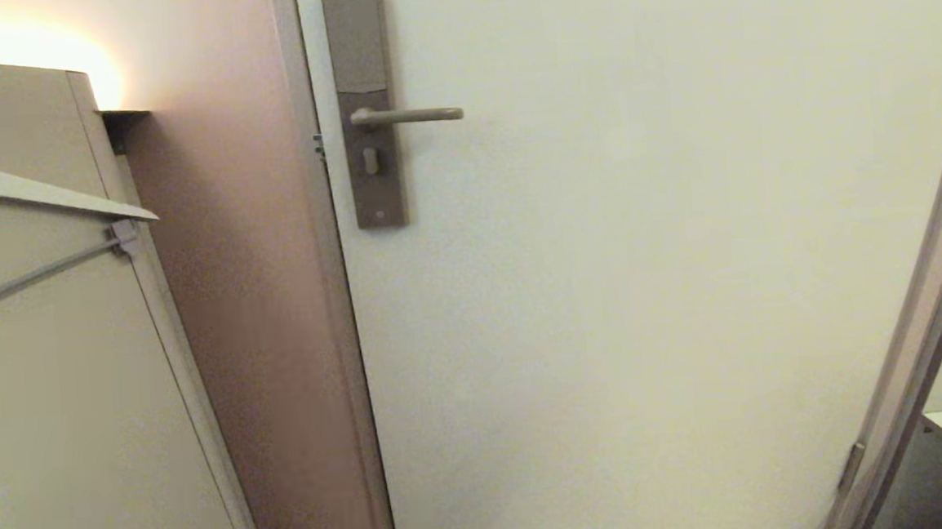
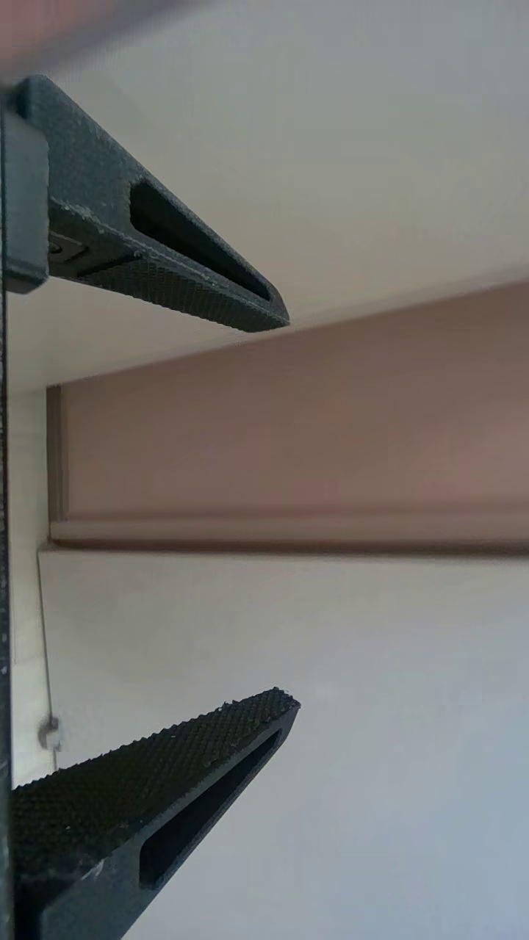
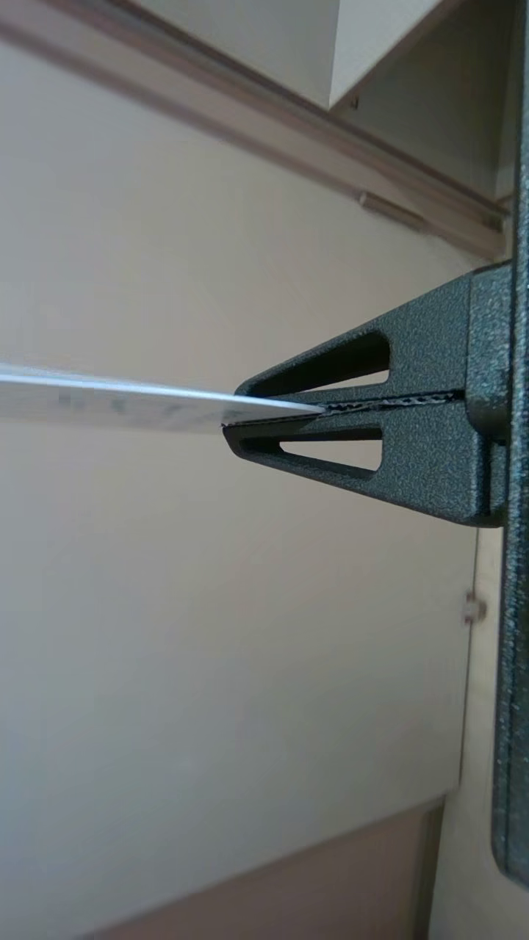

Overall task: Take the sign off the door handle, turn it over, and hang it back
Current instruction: Hang the sign back with the other side facing out

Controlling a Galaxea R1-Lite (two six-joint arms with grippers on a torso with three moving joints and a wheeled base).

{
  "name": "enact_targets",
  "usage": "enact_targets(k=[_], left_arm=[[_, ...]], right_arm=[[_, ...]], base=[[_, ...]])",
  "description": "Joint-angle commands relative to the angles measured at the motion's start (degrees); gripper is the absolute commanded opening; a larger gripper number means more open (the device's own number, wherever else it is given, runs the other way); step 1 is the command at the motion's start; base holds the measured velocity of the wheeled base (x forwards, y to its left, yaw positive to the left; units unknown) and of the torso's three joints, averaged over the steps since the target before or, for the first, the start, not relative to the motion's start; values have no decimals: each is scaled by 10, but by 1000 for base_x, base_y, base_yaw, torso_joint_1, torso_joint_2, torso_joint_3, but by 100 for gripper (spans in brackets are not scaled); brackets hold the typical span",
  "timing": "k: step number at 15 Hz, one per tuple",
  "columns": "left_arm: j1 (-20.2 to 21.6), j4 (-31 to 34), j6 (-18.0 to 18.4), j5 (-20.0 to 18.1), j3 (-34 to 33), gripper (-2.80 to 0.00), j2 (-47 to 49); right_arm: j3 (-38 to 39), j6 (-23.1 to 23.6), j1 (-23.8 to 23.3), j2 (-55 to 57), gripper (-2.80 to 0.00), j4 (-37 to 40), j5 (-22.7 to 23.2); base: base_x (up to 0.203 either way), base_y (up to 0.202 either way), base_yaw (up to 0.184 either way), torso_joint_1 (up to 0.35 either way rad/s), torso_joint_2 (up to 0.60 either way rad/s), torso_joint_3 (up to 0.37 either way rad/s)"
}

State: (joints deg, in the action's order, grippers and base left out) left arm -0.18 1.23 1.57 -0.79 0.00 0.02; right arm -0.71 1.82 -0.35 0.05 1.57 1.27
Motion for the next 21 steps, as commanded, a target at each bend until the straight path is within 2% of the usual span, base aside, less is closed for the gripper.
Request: enact_targets(k=[1,11,20,21], left_arm=[[0,0,0,0,0,0,0],[0,0,1,2,0,0,0],[0,0,-6,5,0,0,0],[0,-1,-6,5,0,-280,0]], right_arm=[[0,0,0,0,-280,0,1],[0,0,0,0,-280,0,1],[0,0,-1,0,-280,0,1],[0,0,0,0,-280,0,1]], base=[[0,188,-11,-3,2,2],[0,174,-9,0,3,2],[0,0,0,0,0,0],[0,0,0,0,0,0]])
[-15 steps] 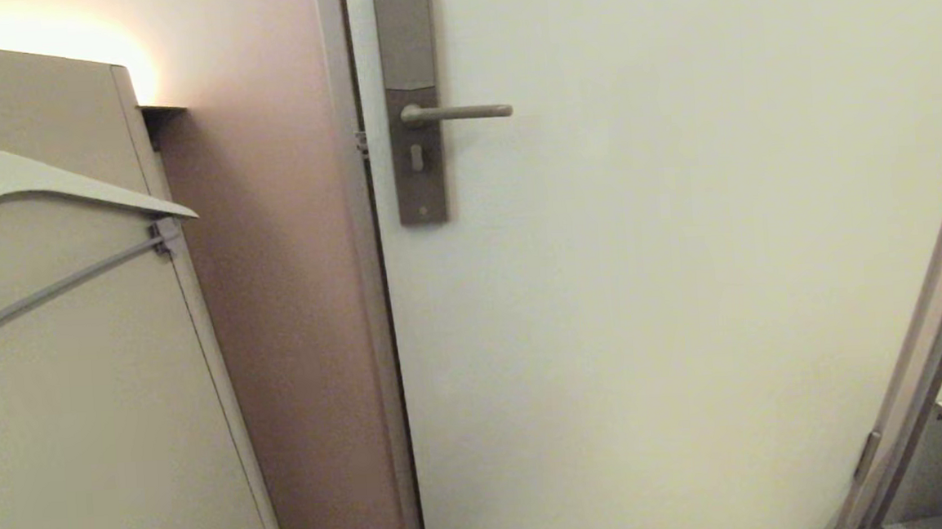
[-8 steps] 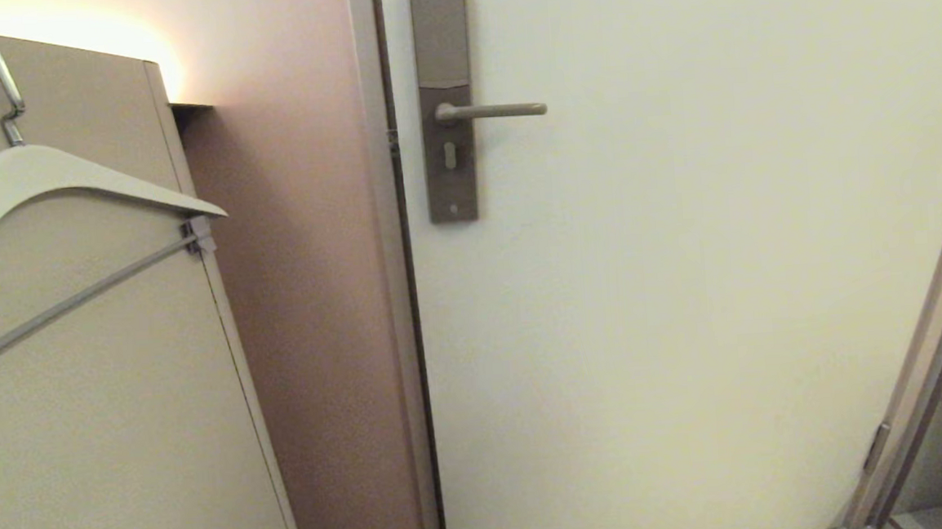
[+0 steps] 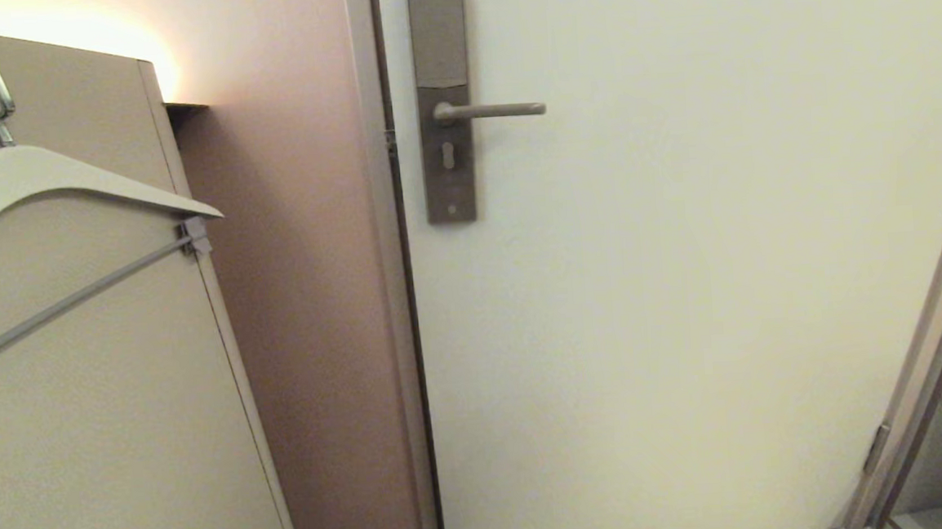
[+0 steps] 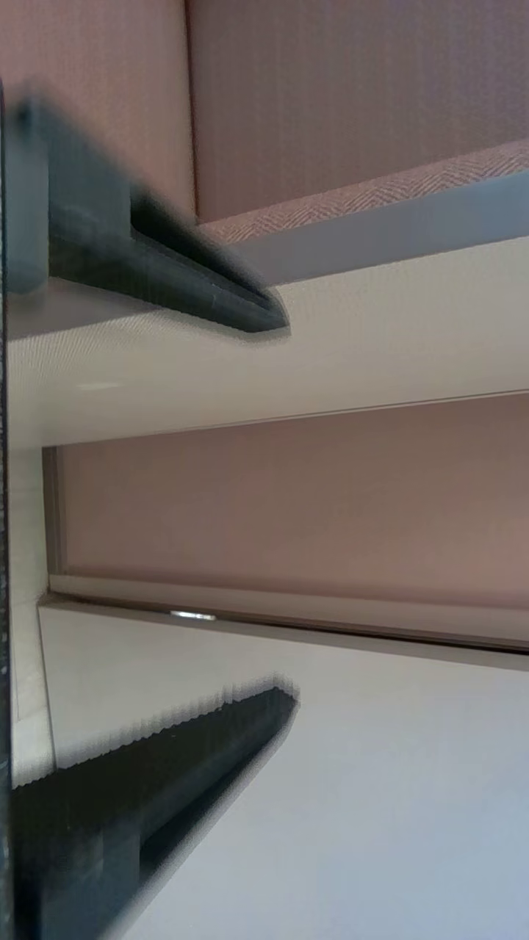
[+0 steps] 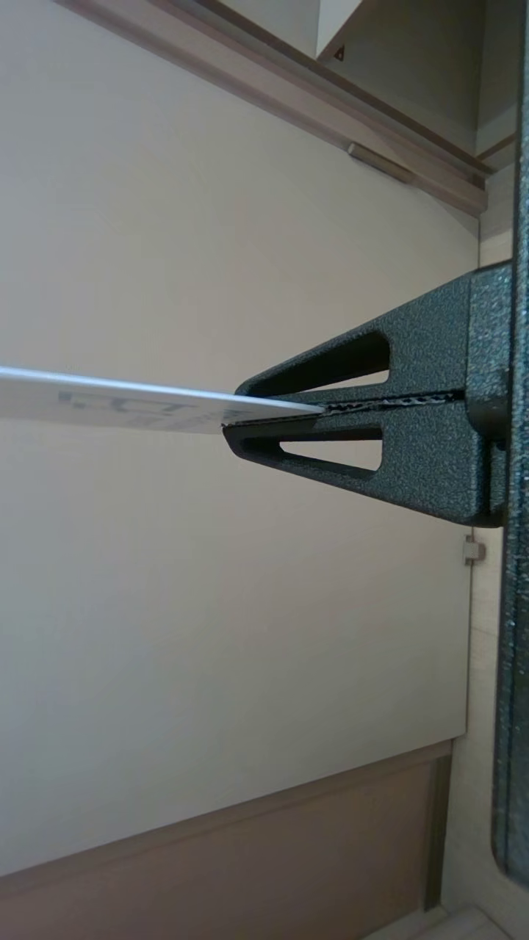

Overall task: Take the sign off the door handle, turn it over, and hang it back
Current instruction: Hang the sign back with the other side facing out

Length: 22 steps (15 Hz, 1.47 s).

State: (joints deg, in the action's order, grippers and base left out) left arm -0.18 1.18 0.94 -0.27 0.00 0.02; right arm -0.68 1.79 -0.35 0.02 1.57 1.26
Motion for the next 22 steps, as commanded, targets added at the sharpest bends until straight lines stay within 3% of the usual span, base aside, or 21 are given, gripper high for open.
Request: enact_targets(k=[1,18,22], left_arm=[[0,0,0,0,0,-280,0],[0,0,0,0,0,-280,0],[0,0,0,0,0,-280,0]], right_arm=[[0,1,0,0,-280,0,0],[-3,0,0,0,-280,5,-1],[-38,9,0,13,-280,15,24]], base=[[0,0,0,0,0,0],[0,0,0,0,0,0],[0,0,0,0,0,0]])
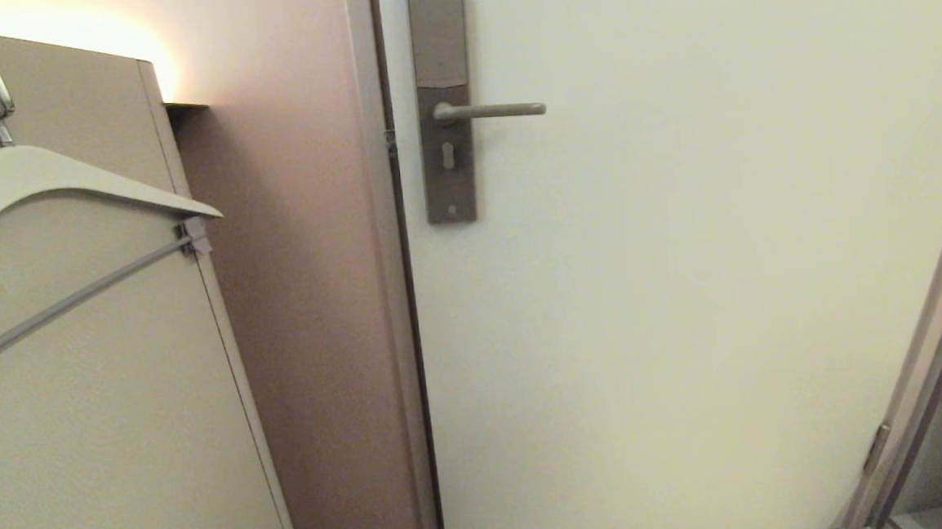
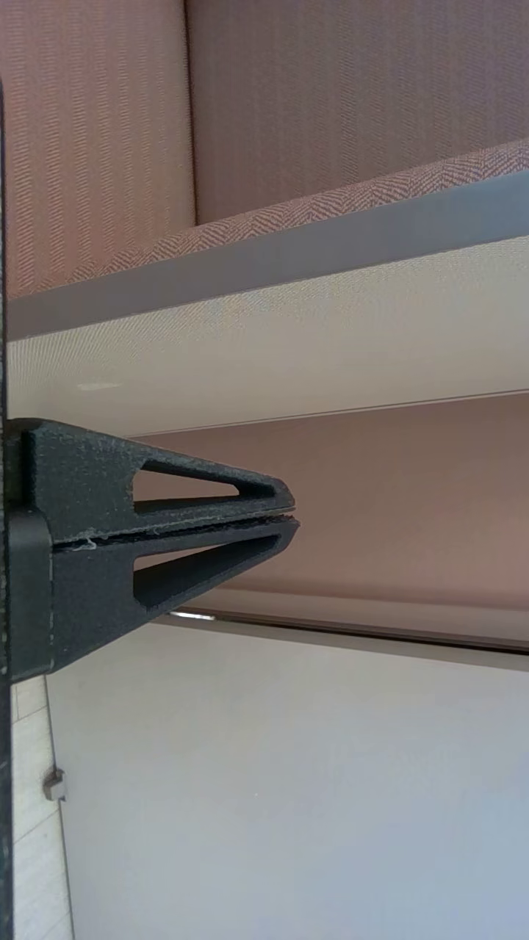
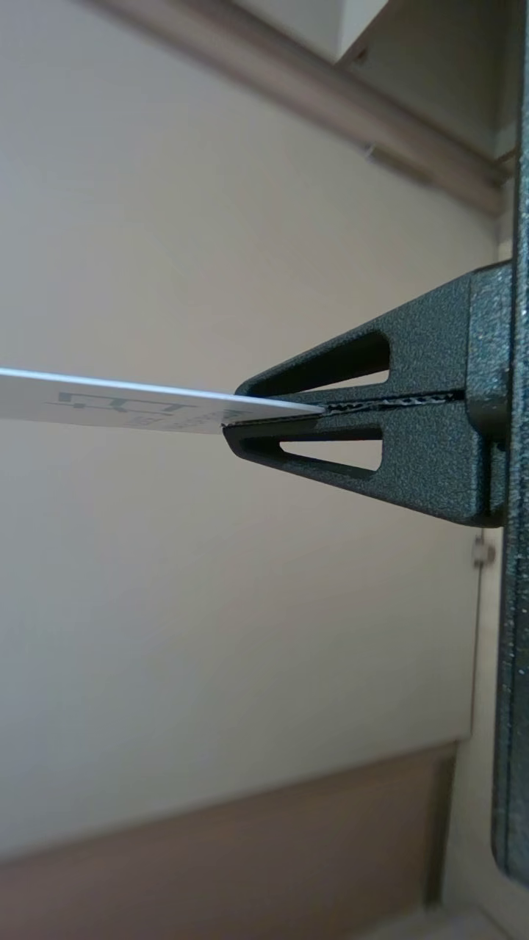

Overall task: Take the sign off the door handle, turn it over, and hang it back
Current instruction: Hang the sign back with the other side facing out

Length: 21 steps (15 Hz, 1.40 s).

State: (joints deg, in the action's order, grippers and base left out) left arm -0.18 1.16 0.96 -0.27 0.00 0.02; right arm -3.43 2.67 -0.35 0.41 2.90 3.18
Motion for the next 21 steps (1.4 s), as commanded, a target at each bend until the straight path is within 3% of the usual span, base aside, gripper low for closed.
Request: enact_targets(k=[1,14,21], left_arm=[[0,0,0,0,0,-280,0],[0,1,0,0,0,-280,0],[0,0,0,0,0,-280,0]], right_arm=[[-23,1,0,19,-280,7,12],[-251,-35,21,323,-280,-2,18],[-349,-35,20,539,-280,-83,41]], base=[[0,0,0,0,0,0],[0,0,0,0,0,0],[0,0,0,0,0,0]])
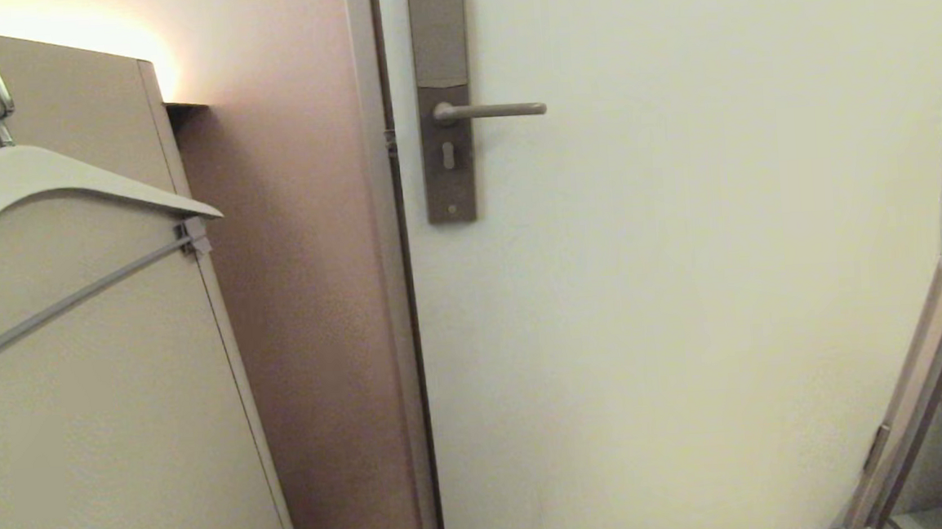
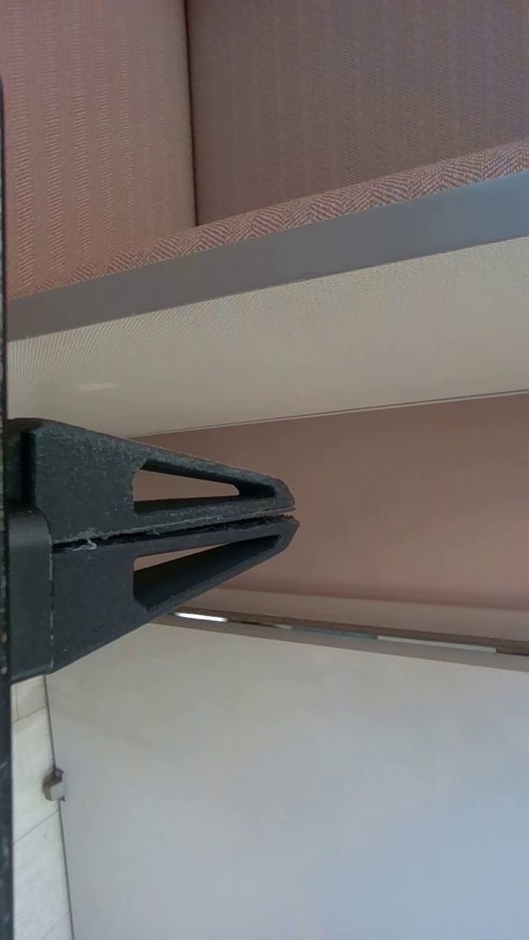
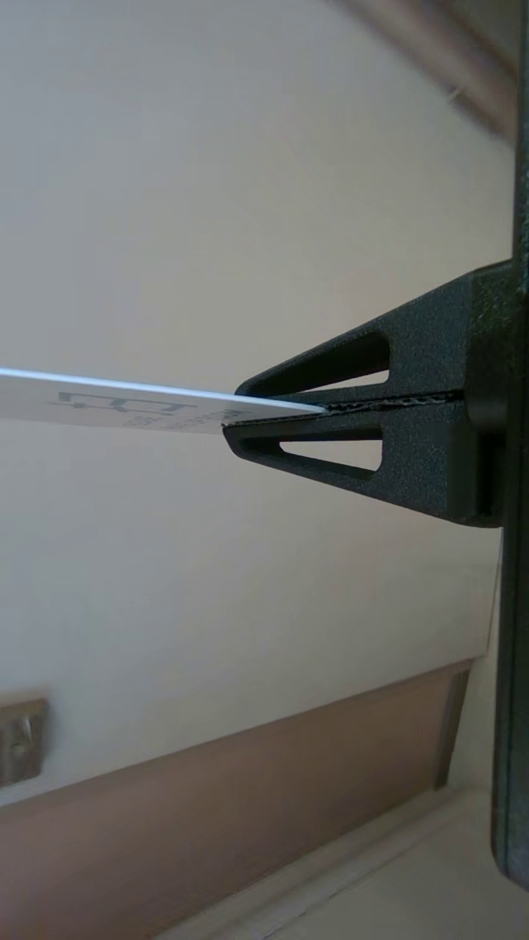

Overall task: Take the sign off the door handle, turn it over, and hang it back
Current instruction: Hang the sign back with the other side facing out

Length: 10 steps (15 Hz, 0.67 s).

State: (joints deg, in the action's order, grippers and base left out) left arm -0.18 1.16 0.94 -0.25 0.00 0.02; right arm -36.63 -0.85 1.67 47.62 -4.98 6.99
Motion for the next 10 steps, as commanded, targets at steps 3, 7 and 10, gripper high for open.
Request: enact_targets(k=[3,7,10], left_arm=[[0,0,0,0,0,-280,0],[0,1,0,0,0,-280,0],[0,0,0,0,0,-280,0]], right_arm=[[-83,0,0,167,-280,-24,31],[-185,0,3,293,-280,-32,45],[-239,0,26,359,-280,-33,48]], base=[[0,0,0,0,0,0],[0,0,0,0,0,0],[0,0,0,0,0,0]])
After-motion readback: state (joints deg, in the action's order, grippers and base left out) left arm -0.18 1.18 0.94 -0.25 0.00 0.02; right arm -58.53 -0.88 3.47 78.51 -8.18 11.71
